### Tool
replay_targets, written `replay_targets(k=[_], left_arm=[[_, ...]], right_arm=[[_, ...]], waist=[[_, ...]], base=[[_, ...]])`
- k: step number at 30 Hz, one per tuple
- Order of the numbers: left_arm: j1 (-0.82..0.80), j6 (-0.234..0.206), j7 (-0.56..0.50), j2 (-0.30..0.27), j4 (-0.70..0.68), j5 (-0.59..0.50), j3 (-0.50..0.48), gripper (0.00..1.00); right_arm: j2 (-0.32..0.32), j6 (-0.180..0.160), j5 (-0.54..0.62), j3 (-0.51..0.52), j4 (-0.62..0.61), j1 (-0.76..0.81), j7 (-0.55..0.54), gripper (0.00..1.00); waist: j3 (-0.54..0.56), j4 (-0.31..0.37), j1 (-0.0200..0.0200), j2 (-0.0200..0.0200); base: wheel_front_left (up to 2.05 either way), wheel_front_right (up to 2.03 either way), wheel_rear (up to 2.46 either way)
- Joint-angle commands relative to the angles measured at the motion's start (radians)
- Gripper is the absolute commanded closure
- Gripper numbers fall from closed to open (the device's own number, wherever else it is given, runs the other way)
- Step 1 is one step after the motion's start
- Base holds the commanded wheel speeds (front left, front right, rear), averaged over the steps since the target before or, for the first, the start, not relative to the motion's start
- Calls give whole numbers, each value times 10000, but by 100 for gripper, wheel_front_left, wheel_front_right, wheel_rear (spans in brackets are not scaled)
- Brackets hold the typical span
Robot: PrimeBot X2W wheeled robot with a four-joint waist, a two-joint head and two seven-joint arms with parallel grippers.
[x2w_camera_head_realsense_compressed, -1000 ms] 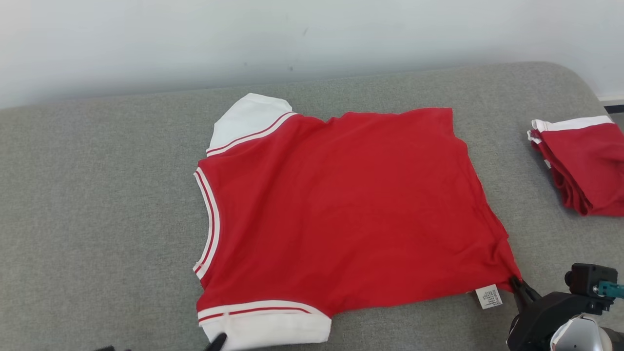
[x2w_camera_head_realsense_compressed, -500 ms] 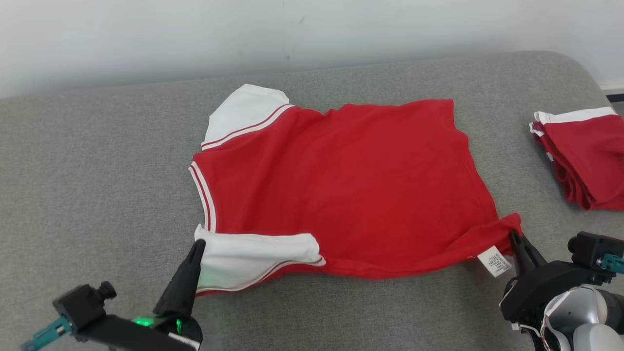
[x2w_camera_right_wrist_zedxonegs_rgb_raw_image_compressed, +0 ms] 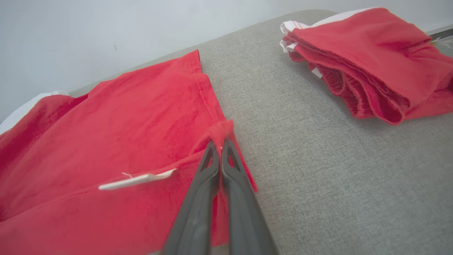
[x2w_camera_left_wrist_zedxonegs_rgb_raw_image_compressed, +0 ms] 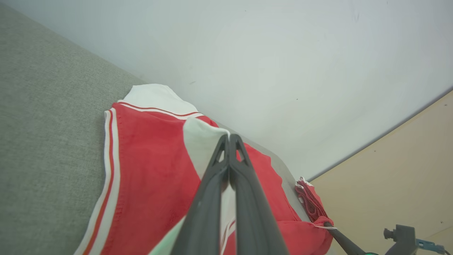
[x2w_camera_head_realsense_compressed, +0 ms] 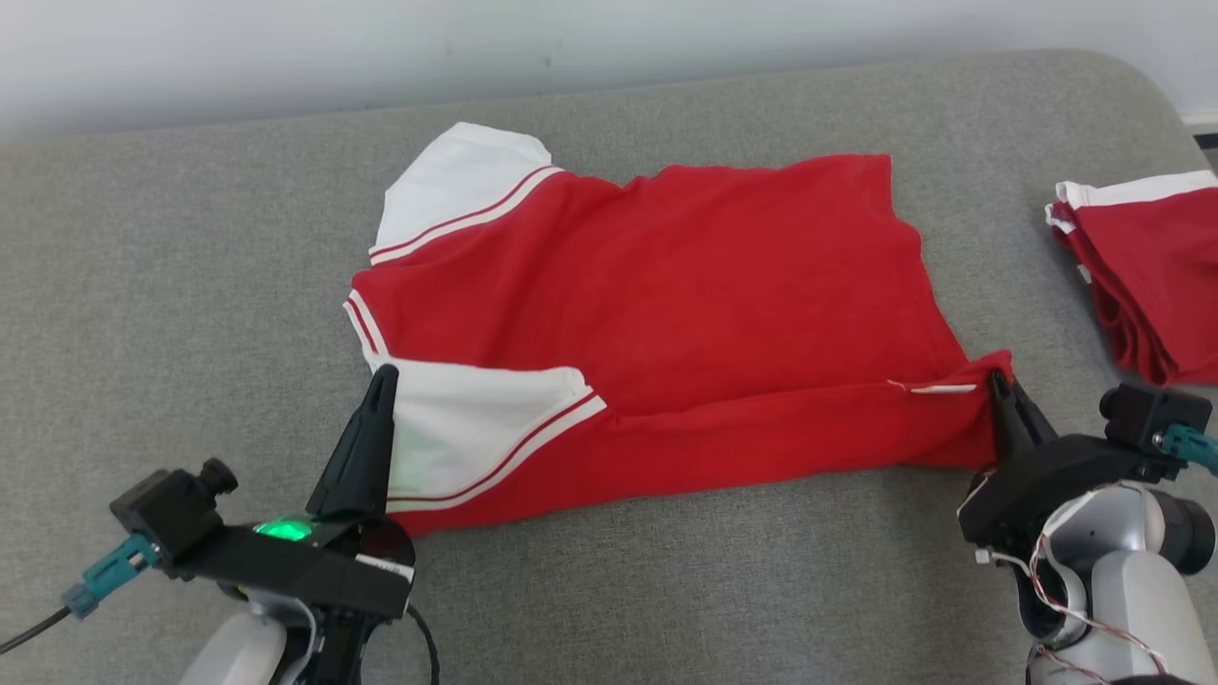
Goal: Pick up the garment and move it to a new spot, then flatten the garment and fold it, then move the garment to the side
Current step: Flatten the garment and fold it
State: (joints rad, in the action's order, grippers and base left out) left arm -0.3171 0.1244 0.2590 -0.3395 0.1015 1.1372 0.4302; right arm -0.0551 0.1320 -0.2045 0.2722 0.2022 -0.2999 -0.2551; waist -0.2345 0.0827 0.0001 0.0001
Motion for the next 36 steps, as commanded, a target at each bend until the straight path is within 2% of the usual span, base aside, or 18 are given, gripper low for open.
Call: replay_targets(k=[1, 8, 20, 27, 28, 29, 30, 31, 32, 36], left_arm=[[-162, 62, 51, 51, 54, -174, -18, 100], [-788, 57, 58, 337, 198, -700, -112, 100], [-1628, 62, 61, 436, 677, -1248, -114, 100], [-2173, 63, 64, 300, 1584, -1776, 140, 100], [-2204, 63, 62, 277, 1733, -1870, 229, 100], [-2243, 63, 62, 255, 1866, -1964, 286, 100], [-2281, 63, 62, 262, 1969, -2007, 344, 100], [-2315, 63, 62, 262, 2076, -2107, 364, 48], [-2346, 47, 63, 271, 2222, -2267, 303, 0], [-2272, -232, 63, 431, 2518, -3433, 52, 0]], right_arm=[[38, -24, 122, 24, 78, -160, 86, 100], [53, -24, 559, 90, 770, -840, 489, 100], [-40, -24, 1055, 322, 1448, -1510, 1167, 100], [-12, -24, 1088, 179, 1762, -1790, 1304, 100], [-3, -24, 1092, 102, 1805, -1828, 1323, 84], [2, -24, 1098, 54, 1841, -1853, 1327, 58], [5, -24, 1072, 16, 1877, -1863, 1315, 15], [10, -24, 1042, 5, 1907, -1867, 1303, 0], [11, -24, 1017, 17, 1923, -1870, 1325, 0], [-15, -24, 1014, 155, 1872, -1622, 1276, 0]], waist=[[-131, -6, -1, -1], [-428, -106, -1, -1], [-784, -161, -1, -1], [-923, -46, -1, -1], [-930, -28, -1, -1], [-932, -17, -1, -1], [-930, -15, -1, -1], [-921, -20, -1, -1], [-901, -39, -1, -1], [-659, -181, -1, -1]], base=[[0, 0, 0], [0, 0, 0], [0, 0, 0], [0, 0, 0], [0, 0, 0], [0, 0, 0], [0, 0, 0], [0, 0, 0], [0, 0, 0], [0, 0, 0]])
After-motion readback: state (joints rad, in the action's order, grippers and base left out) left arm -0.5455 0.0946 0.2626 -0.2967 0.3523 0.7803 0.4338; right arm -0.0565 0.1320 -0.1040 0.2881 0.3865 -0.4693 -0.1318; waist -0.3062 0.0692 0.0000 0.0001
